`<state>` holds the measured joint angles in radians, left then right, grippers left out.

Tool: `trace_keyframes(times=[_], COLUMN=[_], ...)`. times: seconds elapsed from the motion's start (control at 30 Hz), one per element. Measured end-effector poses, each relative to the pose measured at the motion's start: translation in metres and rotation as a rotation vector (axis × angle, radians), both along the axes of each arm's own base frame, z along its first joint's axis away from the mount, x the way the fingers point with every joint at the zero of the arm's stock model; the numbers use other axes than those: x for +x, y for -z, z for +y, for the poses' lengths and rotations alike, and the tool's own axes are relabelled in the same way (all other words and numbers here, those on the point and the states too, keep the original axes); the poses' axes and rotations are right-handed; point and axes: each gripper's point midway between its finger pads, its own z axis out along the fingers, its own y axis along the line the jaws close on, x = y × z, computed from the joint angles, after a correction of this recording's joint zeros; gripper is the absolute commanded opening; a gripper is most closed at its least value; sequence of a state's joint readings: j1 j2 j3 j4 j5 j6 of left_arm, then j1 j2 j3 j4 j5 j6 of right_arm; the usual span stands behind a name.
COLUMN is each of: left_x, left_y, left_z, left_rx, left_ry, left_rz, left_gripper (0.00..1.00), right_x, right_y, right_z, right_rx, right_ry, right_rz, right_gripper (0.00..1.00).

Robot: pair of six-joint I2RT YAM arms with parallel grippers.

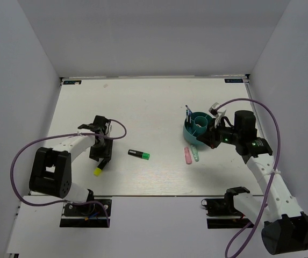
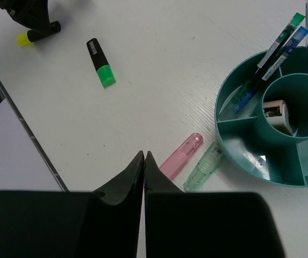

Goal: Sort the stationery into containers
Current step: Pick up the pen from the center of the board.

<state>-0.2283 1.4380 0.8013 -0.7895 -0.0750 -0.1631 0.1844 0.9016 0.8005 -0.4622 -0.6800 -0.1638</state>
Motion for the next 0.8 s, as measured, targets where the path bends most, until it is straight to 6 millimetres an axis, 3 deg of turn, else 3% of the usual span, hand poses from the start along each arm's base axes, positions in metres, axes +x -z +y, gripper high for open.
trace_keyframes(times=[0.1, 0.3, 0.43, 0.53, 0.57, 0.6, 0.63, 0.67, 0.7, 0.73, 0.77, 0.8], left_x=[-0.001, 0.003, 0.004, 0.004, 0.003, 0.004, 0.005, 0.006, 0.009, 0.014, 0.022, 0.033], left_y=[0.008, 0.014, 0.014, 0.014, 0.013, 0.012, 0.011, 0.008, 0.002, -0.008, -0.022, -0.039], left_z=[0.001, 0.002, 0.001, 0.001, 0.000, -0.001, -0.002, -0.005, -0.011, -0.019, -0.032, -0.046], left_rx=[0.015, 0.039, 0.043, 0.046, 0.047, 0.048, 0.047, 0.043, 0.036, 0.022, 0.002, -0.020], left_ry=[0.016, 0.042, 0.060, 0.064, 0.065, 0.069, 0.070, 0.071, 0.078, 0.090, 0.107, 0.131], left_rz=[0.028, 0.048, 0.047, 0.047, 0.048, 0.045, 0.037, 0.025, 0.002, -0.032, -0.083, -0.149], left_gripper=[0.61, 0.45, 0.20, 0.09, 0.08, 0.03, 0.00, 0.00, 0.00, 0.00, 0.00, 0.00], right_x=[0.000, 0.000, 0.000, -0.001, -0.001, -0.001, 0.000, 0.002, 0.005, 0.010, 0.017, 0.022], right_y=[-0.002, -0.005, -0.007, -0.009, -0.009, -0.009, -0.009, -0.009, -0.008, -0.005, -0.002, 0.000], right_z=[-0.001, -0.004, -0.004, -0.005, -0.006, -0.006, -0.008, -0.009, -0.012, -0.017, -0.024, -0.032], right_rx=[0.004, 0.017, 0.029, 0.036, 0.037, 0.039, 0.037, 0.032, 0.020, 0.001, -0.024, -0.050], right_ry=[0.007, 0.023, 0.028, 0.031, 0.033, 0.040, 0.048, 0.063, 0.087, 0.123, 0.172, 0.218], right_rz=[-0.007, -0.001, 0.003, -0.001, -0.003, 0.003, 0.004, 0.003, -0.005, -0.013, -0.022, -0.027], right_gripper=[0.02, 0.02, 0.02, 0.06, 0.41, 0.62, 0.75, 0.77, 0.74, 0.64, 0.28, 0.09])
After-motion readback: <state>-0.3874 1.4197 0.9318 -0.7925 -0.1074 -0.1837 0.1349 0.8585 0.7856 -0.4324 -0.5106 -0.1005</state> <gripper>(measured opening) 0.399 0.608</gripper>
